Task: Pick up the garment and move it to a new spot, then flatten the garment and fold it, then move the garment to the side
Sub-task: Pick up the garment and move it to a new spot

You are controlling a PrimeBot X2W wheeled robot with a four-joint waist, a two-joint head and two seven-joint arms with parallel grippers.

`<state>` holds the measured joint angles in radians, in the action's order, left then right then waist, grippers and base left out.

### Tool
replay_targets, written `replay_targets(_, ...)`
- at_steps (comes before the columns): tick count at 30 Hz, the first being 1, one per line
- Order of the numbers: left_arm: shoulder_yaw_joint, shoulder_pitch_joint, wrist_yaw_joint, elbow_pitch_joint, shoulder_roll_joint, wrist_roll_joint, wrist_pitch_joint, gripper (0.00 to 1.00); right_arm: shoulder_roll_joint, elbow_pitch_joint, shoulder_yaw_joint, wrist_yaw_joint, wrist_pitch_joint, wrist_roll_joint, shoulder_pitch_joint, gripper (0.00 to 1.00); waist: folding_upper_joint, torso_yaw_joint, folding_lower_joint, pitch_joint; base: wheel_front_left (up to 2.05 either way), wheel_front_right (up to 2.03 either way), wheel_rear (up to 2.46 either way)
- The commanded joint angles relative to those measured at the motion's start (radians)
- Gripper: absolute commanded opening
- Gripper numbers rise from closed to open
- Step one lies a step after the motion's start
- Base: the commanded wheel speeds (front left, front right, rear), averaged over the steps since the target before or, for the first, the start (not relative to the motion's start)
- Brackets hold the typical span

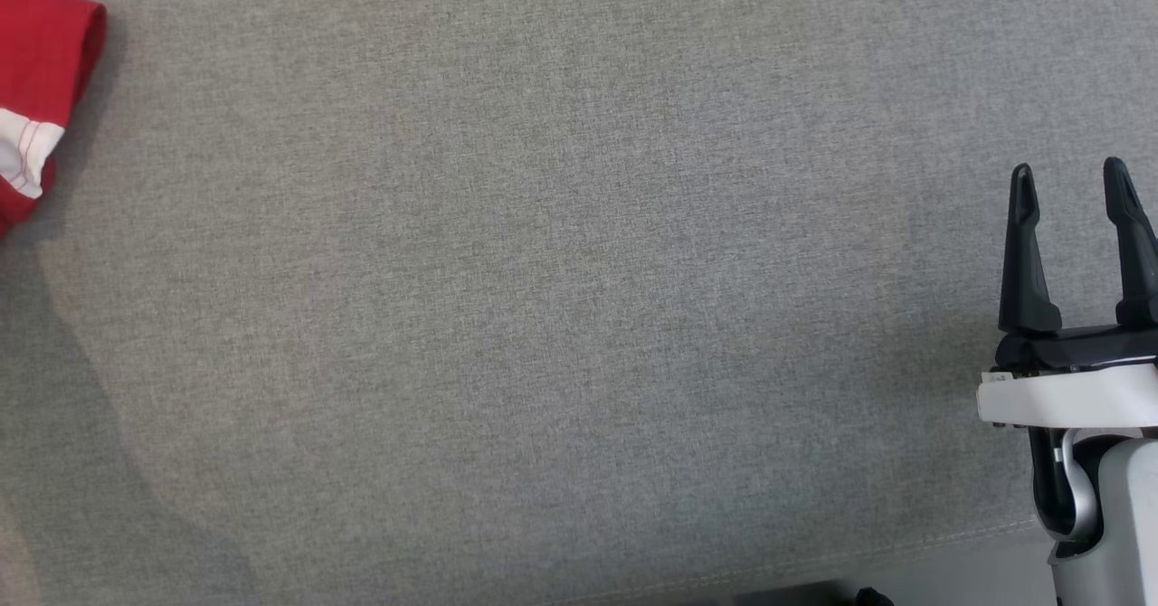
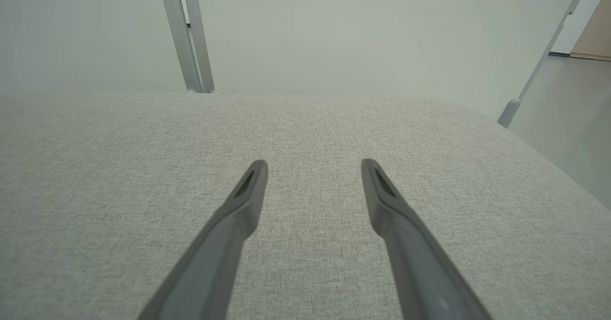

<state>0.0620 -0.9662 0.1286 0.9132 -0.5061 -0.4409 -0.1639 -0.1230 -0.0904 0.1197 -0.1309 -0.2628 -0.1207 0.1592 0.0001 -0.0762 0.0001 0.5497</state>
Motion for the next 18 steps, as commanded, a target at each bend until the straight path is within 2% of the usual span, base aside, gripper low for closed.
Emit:
replay_targets(1, 0.002, -0.017, 0.002, 0.003, -0.014, 0.001, 0.013, 0.00, 0.001, 0.006, -0.001, 0.000, -0.003, 0.000, 0.011, 1.00, -0.0001, 0.001, -0.0001, -0.007, 0.00, 0.00, 0.00)
replay_targets(11, 0.034, -0.046, 0.002, -0.029, -0.033, 0.037, 0.194, 0.00, 0.013, 0.039, -0.025, 0.000, -0.003, -0.020, 0.005, 1.00, -0.0001, 0.018, -0.0001, -0.099, 0.00, 0.00, 0.00)
replay_targets(18, 0.074, -0.083, 0.001, -0.120, -0.038, 0.076, 0.281, 0.00, 0.033, 0.067, -0.035, 0.000, -0.003, -0.029, -0.013, 1.00, -0.0001, 0.034, -0.0001, -0.180, 0.00, 0.00, 0.00)
